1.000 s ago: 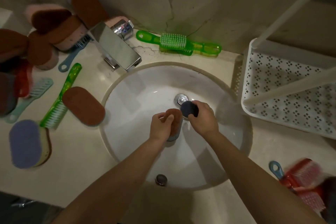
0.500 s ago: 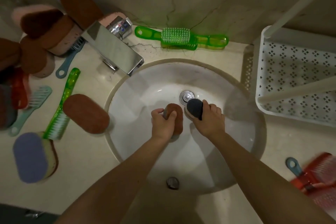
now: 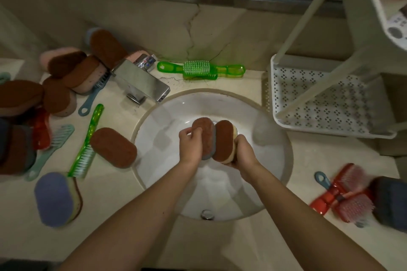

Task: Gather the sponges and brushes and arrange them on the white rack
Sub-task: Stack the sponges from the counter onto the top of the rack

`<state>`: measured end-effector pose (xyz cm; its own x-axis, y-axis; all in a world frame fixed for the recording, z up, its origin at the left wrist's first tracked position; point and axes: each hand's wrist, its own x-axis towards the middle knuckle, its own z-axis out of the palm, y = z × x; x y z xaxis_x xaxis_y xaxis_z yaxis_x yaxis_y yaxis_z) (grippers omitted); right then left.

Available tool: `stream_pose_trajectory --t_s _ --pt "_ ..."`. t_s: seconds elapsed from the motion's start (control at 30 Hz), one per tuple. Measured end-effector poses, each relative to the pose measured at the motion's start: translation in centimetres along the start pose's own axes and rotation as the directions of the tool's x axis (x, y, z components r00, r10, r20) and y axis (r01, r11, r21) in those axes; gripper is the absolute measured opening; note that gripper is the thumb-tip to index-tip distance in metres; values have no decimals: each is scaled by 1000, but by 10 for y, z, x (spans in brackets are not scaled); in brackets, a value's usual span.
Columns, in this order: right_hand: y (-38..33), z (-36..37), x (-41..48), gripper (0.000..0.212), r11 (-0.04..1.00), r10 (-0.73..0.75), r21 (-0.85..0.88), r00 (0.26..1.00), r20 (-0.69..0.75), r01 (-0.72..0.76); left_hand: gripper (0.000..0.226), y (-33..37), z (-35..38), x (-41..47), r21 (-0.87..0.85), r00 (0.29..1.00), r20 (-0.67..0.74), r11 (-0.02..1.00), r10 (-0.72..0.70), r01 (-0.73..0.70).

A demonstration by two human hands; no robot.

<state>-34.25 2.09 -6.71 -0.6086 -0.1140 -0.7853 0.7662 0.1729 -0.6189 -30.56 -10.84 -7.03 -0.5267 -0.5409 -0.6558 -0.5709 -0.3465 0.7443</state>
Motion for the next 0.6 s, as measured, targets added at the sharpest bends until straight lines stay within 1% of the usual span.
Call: stream_pose_trajectory --t_s 0.13,0.27,0.37,0.47,0.5,0.6 --pt "-9 -4 -27 35 996 -78 -35 997 20 78 34 11 -3 -26 -32 999 -16 998 45 -46" --pt "-17 -9 -56 35 984 -156 -71 982 105 164 32 18 -8 -57 -82 992 -75 991 102 -108" --pt "-24 -12 -81 28 958 -223 -136 955 194 251 25 19 -12 -84 -111 979 -121 977 166 -180" --pt "-28 -21 -102 30 910 -312 -197 916 251 364 23 20 -14 -111 -153 963 -161 958 218 -242" --pt "-30 -24 -110 28 897 -335 -206 904 265 392 23 21 -14 -120 -168 958 -167 951 233 -261" --pt "-33 -35 -130 7 850 -418 -200 855 306 487 27 23 -12 -147 -190 937 -176 923 302 -334"
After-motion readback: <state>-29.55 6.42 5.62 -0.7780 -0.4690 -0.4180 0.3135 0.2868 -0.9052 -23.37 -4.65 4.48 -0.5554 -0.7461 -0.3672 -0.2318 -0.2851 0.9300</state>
